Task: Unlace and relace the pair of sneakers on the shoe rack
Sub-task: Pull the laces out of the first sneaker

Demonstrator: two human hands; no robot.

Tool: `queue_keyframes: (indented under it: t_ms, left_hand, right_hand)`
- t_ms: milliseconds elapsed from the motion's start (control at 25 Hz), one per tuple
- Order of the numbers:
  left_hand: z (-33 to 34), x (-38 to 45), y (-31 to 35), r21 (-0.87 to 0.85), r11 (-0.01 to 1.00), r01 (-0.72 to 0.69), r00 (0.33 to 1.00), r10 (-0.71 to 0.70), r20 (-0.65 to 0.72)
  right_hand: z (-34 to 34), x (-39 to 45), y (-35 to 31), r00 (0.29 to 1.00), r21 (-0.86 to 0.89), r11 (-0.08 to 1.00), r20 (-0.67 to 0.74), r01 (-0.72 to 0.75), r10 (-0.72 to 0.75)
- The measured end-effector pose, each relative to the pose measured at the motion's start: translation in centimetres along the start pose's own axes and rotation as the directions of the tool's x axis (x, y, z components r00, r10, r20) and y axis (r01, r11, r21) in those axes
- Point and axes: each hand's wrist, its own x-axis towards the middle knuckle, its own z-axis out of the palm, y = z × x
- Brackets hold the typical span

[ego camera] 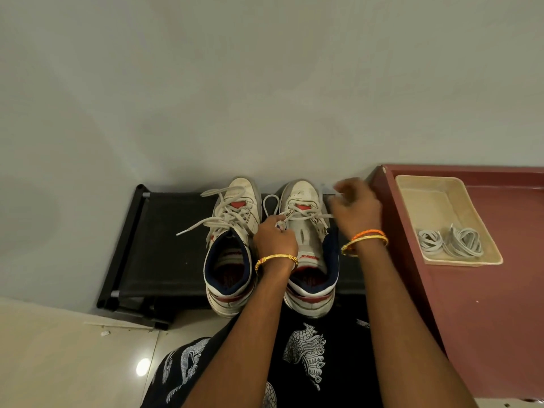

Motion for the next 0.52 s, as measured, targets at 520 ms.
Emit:
queue_keyframes:
  t_ms: [520]
  left_hand:
    - [0.0, 0.0, 0.0, -0.01, 1.0, 0.0, 1.0, 0.0, -0.03]
  right_hand:
    - [4.2, -1.3, -1.5, 0.959, -0.541, 0.841, 0.249, 0.023, 0.134]
